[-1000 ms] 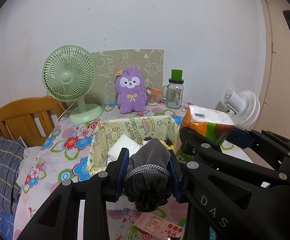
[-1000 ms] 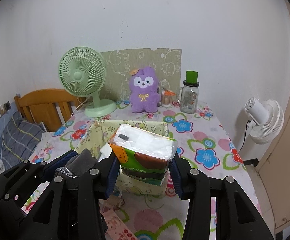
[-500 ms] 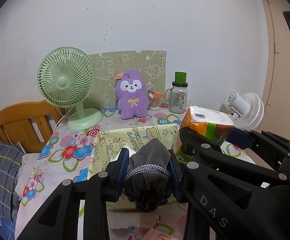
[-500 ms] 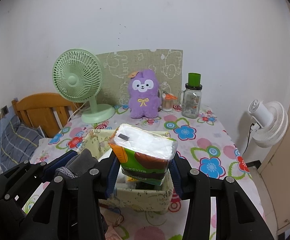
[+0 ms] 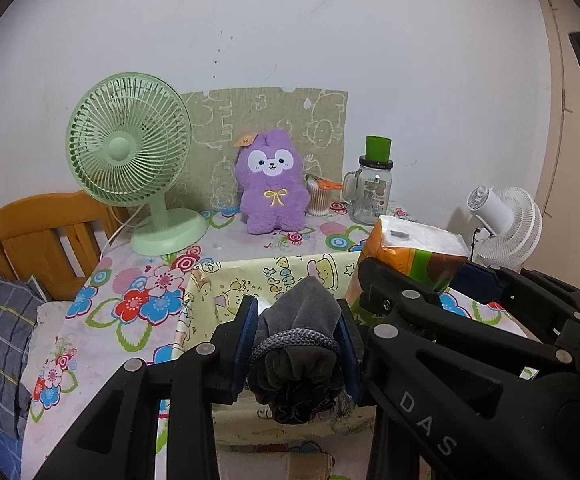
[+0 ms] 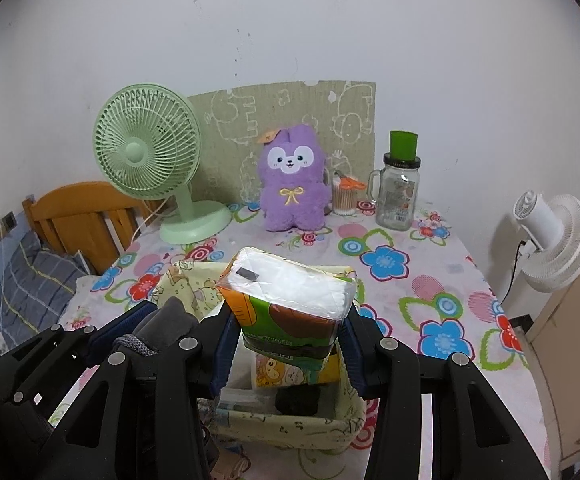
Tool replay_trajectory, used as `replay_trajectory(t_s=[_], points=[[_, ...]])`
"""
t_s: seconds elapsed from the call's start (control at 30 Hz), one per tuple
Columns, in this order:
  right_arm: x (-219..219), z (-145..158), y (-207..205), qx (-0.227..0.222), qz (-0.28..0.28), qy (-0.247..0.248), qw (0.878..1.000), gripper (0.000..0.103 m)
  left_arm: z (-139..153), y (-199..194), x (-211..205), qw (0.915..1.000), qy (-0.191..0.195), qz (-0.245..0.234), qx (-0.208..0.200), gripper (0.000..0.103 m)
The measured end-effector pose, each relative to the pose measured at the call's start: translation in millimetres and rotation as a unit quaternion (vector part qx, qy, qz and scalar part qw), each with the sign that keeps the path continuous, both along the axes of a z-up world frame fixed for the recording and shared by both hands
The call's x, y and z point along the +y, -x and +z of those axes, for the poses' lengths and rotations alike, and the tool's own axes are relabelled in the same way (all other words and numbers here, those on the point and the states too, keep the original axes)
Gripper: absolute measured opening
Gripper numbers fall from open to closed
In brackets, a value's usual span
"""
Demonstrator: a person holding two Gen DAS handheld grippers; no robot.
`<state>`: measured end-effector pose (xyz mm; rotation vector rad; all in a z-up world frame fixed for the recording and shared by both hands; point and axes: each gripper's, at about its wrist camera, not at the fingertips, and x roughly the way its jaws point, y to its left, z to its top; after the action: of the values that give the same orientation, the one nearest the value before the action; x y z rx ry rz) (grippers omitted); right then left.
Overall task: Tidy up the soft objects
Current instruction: 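Lower the grey pouch into the basket with left tool while right tool holds the tissue pack above it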
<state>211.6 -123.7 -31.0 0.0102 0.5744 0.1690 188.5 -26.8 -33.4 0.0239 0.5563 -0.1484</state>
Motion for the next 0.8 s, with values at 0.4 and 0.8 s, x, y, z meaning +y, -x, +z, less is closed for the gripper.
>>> replay_trajectory(t_s=[0.4,0.8], points=[[5.6,-11.6,-19.5,0.011,0.014,0.000,1.000,0.049,-14.2,-23.0,7.2,0.9996,0.017,0.014,0.017,0.052],[18.7,-27.1,-34.0,0.028,0.042,0.004,0.999,0.049,-28.7,-37.1,18.3,0.9984,0.002,0.032,0.046,0.077]])
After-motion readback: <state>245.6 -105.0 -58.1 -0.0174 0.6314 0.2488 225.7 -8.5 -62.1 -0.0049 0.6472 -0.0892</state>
